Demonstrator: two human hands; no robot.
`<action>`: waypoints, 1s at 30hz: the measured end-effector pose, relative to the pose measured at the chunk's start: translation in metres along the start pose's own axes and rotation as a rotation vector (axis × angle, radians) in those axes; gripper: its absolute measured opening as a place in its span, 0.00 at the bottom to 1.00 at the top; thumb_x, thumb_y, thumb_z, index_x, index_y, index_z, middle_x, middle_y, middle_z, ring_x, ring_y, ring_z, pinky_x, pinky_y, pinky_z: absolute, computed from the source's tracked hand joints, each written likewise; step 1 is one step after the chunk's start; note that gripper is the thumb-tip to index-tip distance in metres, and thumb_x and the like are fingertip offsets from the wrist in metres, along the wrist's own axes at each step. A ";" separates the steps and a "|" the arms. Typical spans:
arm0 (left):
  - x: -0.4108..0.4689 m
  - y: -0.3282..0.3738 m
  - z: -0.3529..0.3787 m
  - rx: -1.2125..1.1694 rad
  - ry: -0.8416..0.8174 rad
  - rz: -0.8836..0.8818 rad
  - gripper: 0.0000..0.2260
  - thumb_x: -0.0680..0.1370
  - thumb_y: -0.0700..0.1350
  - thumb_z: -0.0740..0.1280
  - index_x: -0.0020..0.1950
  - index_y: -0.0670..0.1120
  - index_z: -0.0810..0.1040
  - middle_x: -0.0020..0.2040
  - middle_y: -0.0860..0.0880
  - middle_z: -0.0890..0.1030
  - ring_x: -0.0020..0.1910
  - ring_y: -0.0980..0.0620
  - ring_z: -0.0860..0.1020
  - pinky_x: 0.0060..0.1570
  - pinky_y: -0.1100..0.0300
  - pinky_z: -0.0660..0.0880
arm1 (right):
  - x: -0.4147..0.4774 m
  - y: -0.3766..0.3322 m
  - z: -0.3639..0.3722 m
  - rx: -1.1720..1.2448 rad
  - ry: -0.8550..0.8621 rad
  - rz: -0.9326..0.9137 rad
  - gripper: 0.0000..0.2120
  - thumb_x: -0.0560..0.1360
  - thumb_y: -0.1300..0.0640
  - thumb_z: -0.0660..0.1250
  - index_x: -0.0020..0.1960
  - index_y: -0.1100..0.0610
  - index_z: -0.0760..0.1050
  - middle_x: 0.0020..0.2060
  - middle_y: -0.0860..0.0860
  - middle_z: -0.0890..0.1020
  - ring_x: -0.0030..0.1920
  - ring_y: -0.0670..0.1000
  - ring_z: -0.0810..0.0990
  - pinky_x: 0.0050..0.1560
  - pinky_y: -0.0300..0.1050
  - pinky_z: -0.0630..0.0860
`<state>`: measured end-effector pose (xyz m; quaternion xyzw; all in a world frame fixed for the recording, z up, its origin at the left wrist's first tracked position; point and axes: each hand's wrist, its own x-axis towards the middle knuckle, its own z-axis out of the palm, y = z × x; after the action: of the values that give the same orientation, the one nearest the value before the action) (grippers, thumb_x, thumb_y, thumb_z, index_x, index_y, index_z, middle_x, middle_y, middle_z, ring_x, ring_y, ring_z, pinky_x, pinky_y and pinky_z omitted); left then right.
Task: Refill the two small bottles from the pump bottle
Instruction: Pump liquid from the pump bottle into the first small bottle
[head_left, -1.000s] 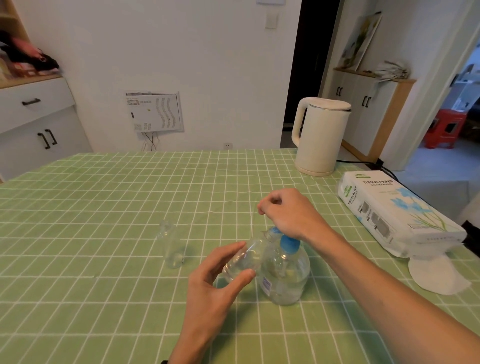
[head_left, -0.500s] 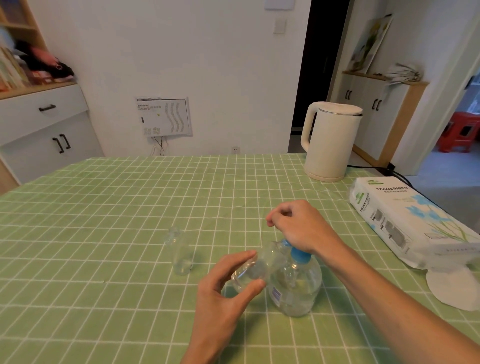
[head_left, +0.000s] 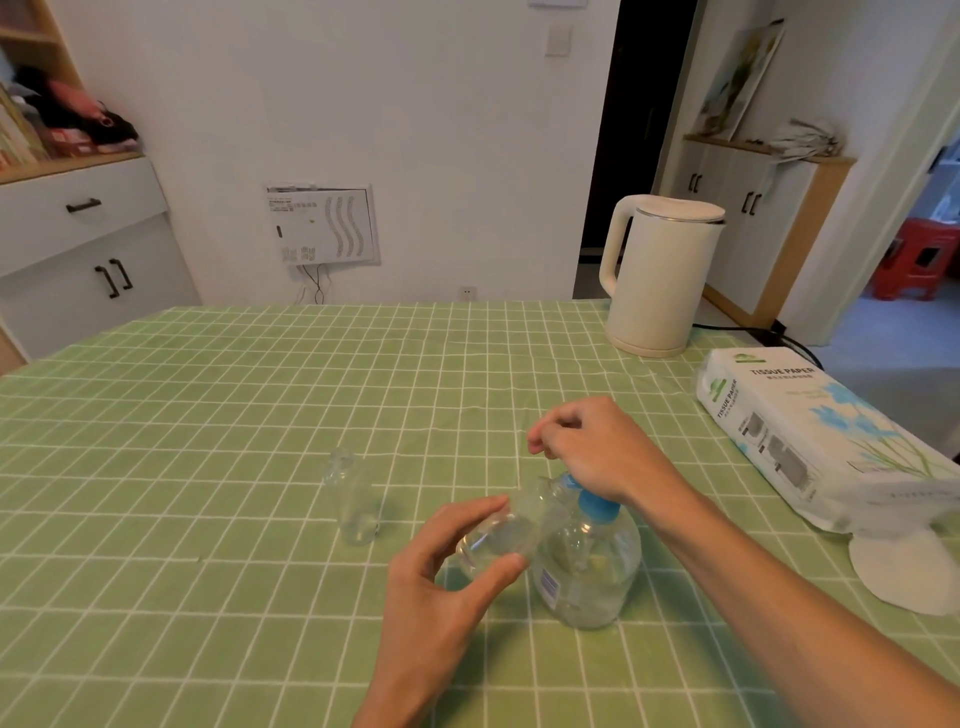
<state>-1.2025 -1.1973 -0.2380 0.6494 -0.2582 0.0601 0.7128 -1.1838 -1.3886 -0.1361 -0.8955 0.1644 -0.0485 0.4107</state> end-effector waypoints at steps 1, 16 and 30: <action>0.000 0.000 0.000 0.001 0.001 -0.002 0.19 0.68 0.51 0.80 0.58 0.64 0.86 0.58 0.54 0.88 0.61 0.50 0.85 0.62 0.65 0.78 | 0.000 0.000 0.000 0.000 0.001 0.000 0.12 0.81 0.58 0.65 0.48 0.54 0.87 0.46 0.45 0.89 0.53 0.53 0.87 0.59 0.53 0.81; 0.001 -0.001 0.001 -0.014 0.010 0.008 0.21 0.68 0.50 0.81 0.59 0.64 0.86 0.59 0.55 0.88 0.62 0.53 0.85 0.62 0.68 0.78 | 0.003 -0.002 -0.004 0.087 -0.014 -0.069 0.13 0.82 0.57 0.64 0.46 0.49 0.86 0.45 0.44 0.89 0.50 0.48 0.88 0.58 0.50 0.83; 0.000 -0.002 0.002 -0.009 0.012 -0.009 0.21 0.67 0.51 0.81 0.59 0.63 0.86 0.58 0.53 0.88 0.62 0.50 0.85 0.62 0.56 0.77 | 0.000 -0.005 -0.004 0.075 0.011 -0.096 0.11 0.82 0.56 0.65 0.46 0.49 0.85 0.44 0.47 0.89 0.49 0.51 0.88 0.56 0.55 0.85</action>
<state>-1.2021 -1.1991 -0.2393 0.6471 -0.2513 0.0597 0.7173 -1.1832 -1.3884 -0.1293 -0.8860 0.1218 -0.0792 0.4403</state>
